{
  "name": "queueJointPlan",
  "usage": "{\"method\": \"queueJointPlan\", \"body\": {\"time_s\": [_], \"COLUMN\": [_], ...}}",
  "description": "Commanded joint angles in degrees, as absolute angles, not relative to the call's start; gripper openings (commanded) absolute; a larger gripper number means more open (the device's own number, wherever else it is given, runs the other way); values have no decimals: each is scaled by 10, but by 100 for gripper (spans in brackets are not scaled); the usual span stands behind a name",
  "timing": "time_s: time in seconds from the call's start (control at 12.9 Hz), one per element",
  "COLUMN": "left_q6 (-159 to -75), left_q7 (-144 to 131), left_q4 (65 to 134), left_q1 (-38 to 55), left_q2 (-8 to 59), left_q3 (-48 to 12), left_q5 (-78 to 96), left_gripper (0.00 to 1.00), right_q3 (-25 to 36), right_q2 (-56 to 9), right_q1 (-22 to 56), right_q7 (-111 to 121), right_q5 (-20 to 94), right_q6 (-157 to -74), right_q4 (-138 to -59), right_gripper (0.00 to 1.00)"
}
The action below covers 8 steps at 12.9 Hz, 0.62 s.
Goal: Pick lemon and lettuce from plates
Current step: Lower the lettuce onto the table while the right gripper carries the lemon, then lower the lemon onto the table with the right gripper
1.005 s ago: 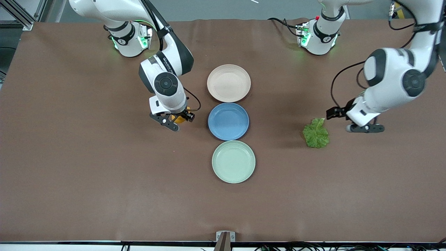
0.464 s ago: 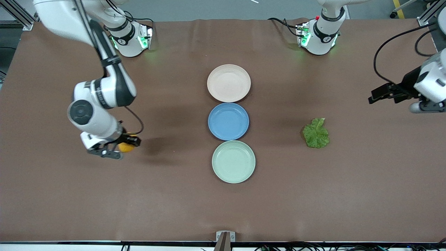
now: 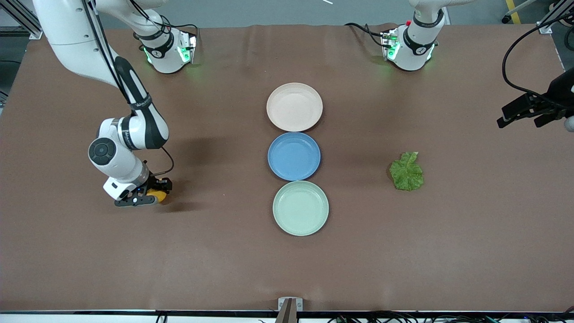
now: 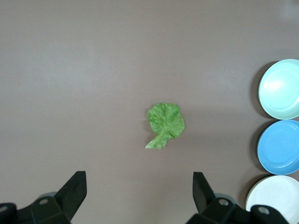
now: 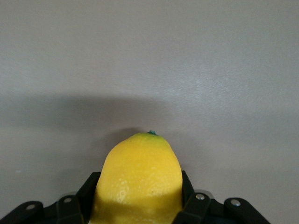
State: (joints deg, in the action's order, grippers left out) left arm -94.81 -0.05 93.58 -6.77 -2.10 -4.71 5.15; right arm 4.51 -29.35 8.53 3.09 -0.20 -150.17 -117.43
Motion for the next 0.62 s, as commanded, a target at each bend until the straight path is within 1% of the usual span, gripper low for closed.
{"method": "queueJointPlan", "body": {"time_s": [0.0,0.15,0.23,0.31,0.39,0.54], "left_q6": [-932,-932,-932,-932,-932,-932], "left_q7": [4,-1,-1,0,0,0], "left_q4": [897,894,895,895,895,895], "left_q1": [-55,-24,-1,16,18,17], "left_q2": [-11,-8,-8,-9,-9,-9], "left_q3": [-46,-24,2,22,23,23], "left_q5": [38,38,38,38,38,38], "left_gripper": [100,100,100,100,100,100], "right_q3": [26,25,25,25,25,25], "right_q2": [-294,-299,-299,-299,-298,-280], "right_q1": [59,59,59,59,59,59], "right_q7": [69,69,69,69,69,69], "right_q5": [10,12,12,12,13,14], "right_q6": [-1506,-1503,-1500,-1499,-1496,-1478], "right_q4": [-1176,-1177,-1176,-1177,-1179,-1205], "right_gripper": [0,2,8,8,4,3]}}
